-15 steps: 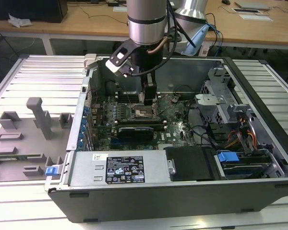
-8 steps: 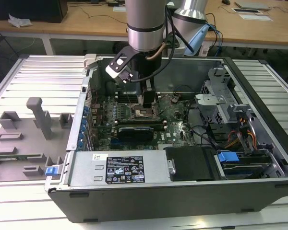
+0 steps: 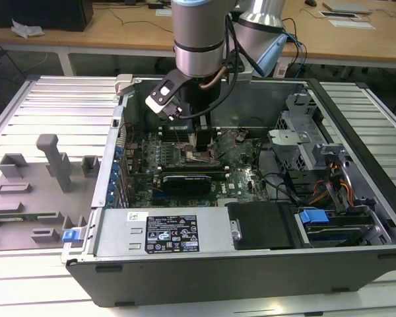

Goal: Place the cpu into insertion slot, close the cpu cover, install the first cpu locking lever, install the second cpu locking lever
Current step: 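Place the cpu into insertion slot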

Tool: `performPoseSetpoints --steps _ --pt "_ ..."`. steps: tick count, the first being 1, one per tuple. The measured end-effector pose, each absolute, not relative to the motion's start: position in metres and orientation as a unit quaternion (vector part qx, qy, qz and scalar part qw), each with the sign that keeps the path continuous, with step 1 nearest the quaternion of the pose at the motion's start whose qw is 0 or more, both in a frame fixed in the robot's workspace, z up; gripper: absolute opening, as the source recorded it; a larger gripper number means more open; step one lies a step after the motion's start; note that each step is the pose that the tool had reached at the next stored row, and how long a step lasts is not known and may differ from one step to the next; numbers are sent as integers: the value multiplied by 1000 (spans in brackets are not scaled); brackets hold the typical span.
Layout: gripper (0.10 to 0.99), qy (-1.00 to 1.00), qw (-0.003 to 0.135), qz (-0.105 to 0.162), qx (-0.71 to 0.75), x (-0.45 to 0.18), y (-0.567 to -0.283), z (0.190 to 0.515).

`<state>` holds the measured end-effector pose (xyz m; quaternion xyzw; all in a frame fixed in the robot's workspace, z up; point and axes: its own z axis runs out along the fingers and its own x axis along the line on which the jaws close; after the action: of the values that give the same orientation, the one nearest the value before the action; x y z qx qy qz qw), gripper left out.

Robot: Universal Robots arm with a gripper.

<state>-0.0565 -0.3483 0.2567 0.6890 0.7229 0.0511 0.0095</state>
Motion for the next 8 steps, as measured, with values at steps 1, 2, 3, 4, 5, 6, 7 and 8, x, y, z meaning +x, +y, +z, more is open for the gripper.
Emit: performPoseSetpoints --steps 1,2,3,4,5,6,7,8 --pt "541 723 9 51 689 -57 -348 254" --pt "541 723 9 51 689 -57 -347 252" --pt "541 723 9 51 689 -57 -347 249" --pt "541 723 9 51 689 -57 -347 247" --pt "541 723 9 51 689 -58 -346 245" --pt "541 723 9 51 689 -58 -346 242" --pt "541 723 10 50 689 -58 -344 238" --pt "541 723 11 50 689 -59 -344 236"
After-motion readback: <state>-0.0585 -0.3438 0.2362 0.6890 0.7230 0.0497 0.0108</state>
